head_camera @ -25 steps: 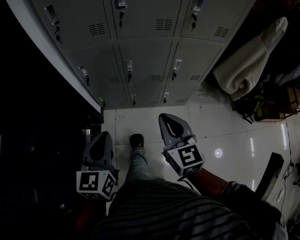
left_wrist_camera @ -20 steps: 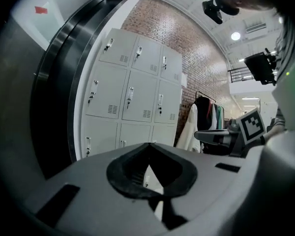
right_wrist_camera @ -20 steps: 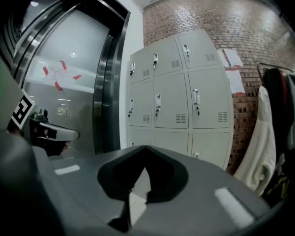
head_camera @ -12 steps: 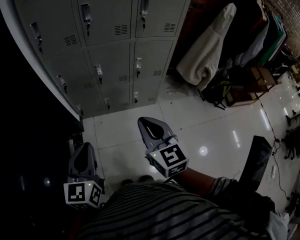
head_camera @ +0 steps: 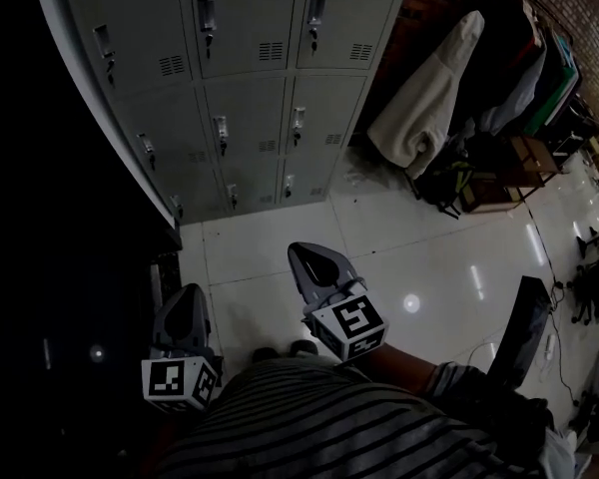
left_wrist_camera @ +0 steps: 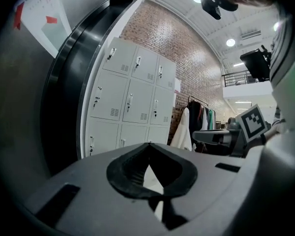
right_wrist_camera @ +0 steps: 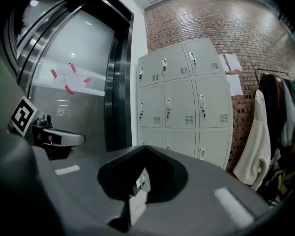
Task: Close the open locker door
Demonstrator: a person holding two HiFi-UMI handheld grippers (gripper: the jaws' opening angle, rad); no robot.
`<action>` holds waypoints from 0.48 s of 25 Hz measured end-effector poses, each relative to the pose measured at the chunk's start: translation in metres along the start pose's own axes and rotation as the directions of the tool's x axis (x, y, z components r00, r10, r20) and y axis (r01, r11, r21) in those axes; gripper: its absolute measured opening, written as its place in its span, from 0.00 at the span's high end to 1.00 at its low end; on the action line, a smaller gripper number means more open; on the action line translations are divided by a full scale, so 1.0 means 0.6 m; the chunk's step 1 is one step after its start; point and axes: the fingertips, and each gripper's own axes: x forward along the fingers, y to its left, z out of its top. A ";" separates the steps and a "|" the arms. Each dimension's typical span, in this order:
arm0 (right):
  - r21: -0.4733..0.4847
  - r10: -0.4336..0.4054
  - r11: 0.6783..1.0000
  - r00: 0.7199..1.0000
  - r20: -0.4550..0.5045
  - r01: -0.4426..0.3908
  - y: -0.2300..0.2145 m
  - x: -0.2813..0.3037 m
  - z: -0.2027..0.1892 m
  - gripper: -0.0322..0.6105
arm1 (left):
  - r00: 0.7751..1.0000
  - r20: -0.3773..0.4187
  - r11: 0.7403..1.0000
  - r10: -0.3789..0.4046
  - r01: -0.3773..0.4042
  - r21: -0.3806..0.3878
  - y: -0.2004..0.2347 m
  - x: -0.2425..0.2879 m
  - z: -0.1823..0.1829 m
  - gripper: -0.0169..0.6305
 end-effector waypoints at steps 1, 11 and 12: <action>0.000 -0.003 1.000 1.000 -0.006 0.003 0.002 -0.005 -0.003 0.95 | 1.000 -0.009 1.000 -0.010 0.010 0.005 -0.005 -0.002 -0.003 0.97; -0.015 -0.043 0.999 0.999 -0.027 0.043 -0.002 -0.029 -0.015 0.95 | 0.998 -0.022 0.999 -0.051 0.051 0.014 -0.024 0.002 -0.012 0.97; -0.014 -0.048 0.999 0.998 -0.027 0.047 -0.004 -0.031 -0.016 0.95 | 0.998 -0.024 0.998 -0.057 0.057 0.017 -0.027 0.004 -0.012 0.97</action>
